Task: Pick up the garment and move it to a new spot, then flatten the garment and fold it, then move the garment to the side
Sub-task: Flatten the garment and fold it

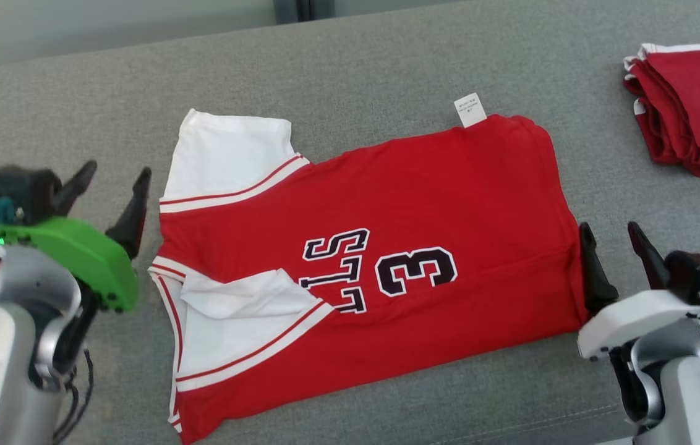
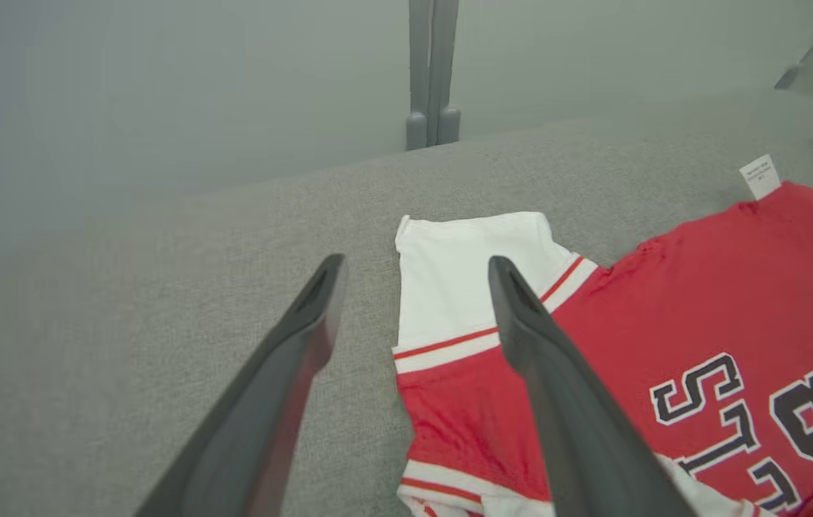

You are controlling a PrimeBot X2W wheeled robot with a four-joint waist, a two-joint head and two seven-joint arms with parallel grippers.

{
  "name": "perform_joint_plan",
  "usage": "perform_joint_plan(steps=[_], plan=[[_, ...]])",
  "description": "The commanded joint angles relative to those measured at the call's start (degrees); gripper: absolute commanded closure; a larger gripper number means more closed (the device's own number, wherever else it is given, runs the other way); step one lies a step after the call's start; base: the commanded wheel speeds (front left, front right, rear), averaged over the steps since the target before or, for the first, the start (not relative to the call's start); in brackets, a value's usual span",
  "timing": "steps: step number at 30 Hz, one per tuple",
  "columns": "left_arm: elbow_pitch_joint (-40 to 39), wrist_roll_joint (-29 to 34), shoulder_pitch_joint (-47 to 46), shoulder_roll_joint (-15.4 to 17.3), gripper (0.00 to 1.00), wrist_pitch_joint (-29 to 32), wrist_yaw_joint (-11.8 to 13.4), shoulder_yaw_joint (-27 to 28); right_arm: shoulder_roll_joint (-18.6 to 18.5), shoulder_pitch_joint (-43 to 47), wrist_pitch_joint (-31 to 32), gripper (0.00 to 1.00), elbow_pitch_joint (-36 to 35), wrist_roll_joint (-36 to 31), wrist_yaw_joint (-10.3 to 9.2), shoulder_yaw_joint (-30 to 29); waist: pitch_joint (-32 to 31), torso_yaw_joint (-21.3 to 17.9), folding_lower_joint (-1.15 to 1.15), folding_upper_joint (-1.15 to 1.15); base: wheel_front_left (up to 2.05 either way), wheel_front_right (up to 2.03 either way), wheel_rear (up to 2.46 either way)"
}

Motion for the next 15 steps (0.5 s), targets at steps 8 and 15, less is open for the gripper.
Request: perform_joint_plan(steps=[8, 15], plan=[[13.6, 0.7, -22.8, 2.7, 0.0, 10.0, -3.9, -2.6, -0.1, -10.1, -1.4, 0.0, 2.1, 0.9, -0.1, 5.1, 11.0, -5.6, 0.0, 0.0, 0.0, 0.0, 0.0], [21.2, -0.6, -32.1, 5.2, 0.0, 18.3, -5.0, -3.6, -0.1, -14.9, -4.1, 0.0, 5.7, 2.0, -0.1, 7.8, 15.6, -9.0, 0.0, 0.0, 0.0, 0.0, 0.0]])
